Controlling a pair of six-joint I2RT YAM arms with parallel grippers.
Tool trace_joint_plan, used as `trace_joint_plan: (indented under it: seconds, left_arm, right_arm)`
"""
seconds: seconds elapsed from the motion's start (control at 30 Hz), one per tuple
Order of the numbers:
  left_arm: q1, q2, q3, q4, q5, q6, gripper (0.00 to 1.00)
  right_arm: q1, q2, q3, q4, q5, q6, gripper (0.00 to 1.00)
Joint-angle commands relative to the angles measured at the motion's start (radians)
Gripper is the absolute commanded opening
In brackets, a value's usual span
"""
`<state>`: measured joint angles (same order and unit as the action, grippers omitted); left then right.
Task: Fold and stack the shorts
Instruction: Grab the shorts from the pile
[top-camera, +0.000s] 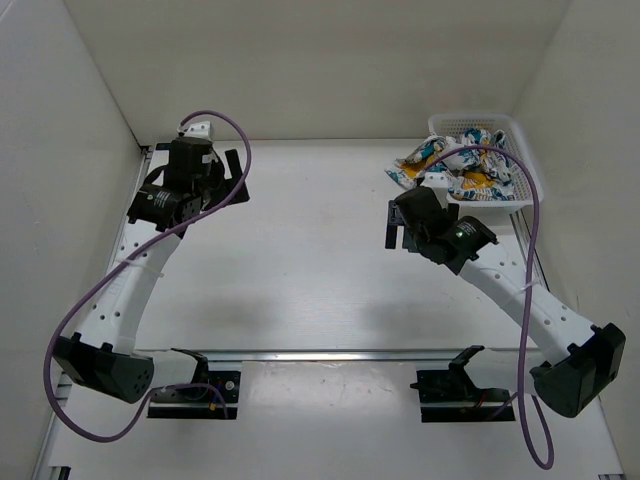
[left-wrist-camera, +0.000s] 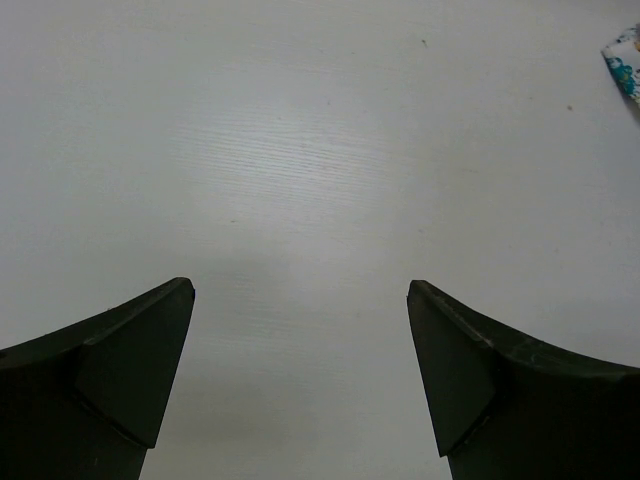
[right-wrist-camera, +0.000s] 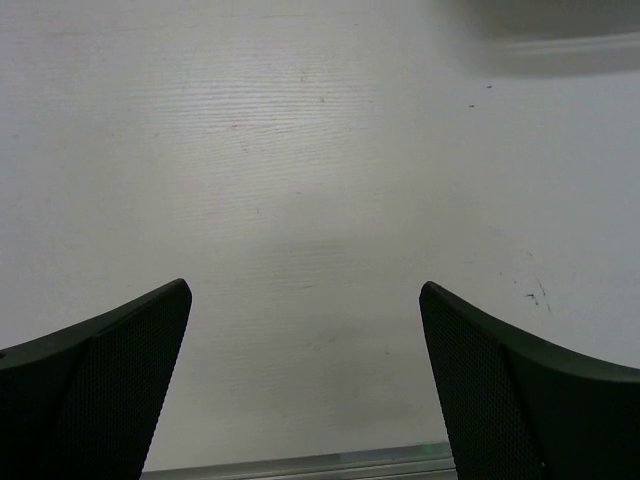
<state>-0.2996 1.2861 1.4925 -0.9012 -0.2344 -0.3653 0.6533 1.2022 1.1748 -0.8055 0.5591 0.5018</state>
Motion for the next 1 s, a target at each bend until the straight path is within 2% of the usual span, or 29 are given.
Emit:
trace_joint_plan:
  seconds: [0.0, 0.13, 0.23, 0.27, 0.33, 0.47, 0.57, 0.63, 0.7, 0.73, 0.83, 0.97]
  left_arm:
    - [-0.033, -0.041, 0.057, 0.027, 0.096, 0.023, 1.00]
    - [-0.067, -0.041, 0.098, 0.027, 0.127, 0.046, 1.00]
    - [-0.096, -0.051, 0.121, 0.027, 0.145, 0.046, 1.00]
    - [-0.110, -0.051, 0.121, 0.027, 0.145, 0.046, 1.00]
    - [-0.121, -0.051, 0.121, 0.039, 0.145, 0.037, 1.00]
    - [-0.121, -0.030, 0.121, 0.039, 0.135, 0.028, 1.00]
    - [-0.121, -0.007, 0.121, 0.039, 0.144, 0.019, 1.00]
    - [-0.121, 0.022, 0.121, 0.039, 0.144, 0.019, 1.00]
    - [-0.121, 0.042, 0.132, 0.039, 0.144, 0.019, 1.00]
    - [-0.121, 0.053, 0.144, 0.039, 0.144, 0.028, 1.00]
    - [-0.121, 0.084, 0.164, 0.039, 0.122, 0.037, 1.00]
    - [-0.121, 0.151, 0.173, 0.039, 0.135, 0.046, 1.00]
  right_arm:
    - [0.005, -0.029, 0.019, 0.009, 0.077, 0.015, 1.00]
    - [-0.069, 0.006, 0.075, 0.028, 0.130, -0.032, 1.00]
    - [-0.292, 0.136, 0.204, 0.058, -0.204, -0.107, 1.00]
    - [-0.419, 0.170, 0.245, 0.046, -0.309, -0.108, 1.00]
    - [-0.533, 0.264, 0.347, 0.058, -0.445, -0.108, 1.00]
    - [-0.610, 0.388, 0.497, 0.101, -0.364, -0.063, 1.00]
    - [-0.705, 0.545, 0.613, 0.101, -0.467, -0.051, 1.00]
    - [-0.763, 0.679, 0.760, 0.092, -0.555, -0.028, 1.00]
    - [-0.793, 0.765, 0.795, 0.083, -0.612, -0.028, 1.00]
    - [-0.814, 0.848, 0.871, 0.083, -0.637, -0.019, 1.00]
    - [-0.837, 1.003, 0.986, 0.094, -0.740, -0.006, 1.00]
    - [-0.847, 1.163, 1.131, 0.150, -0.783, 0.037, 1.00]
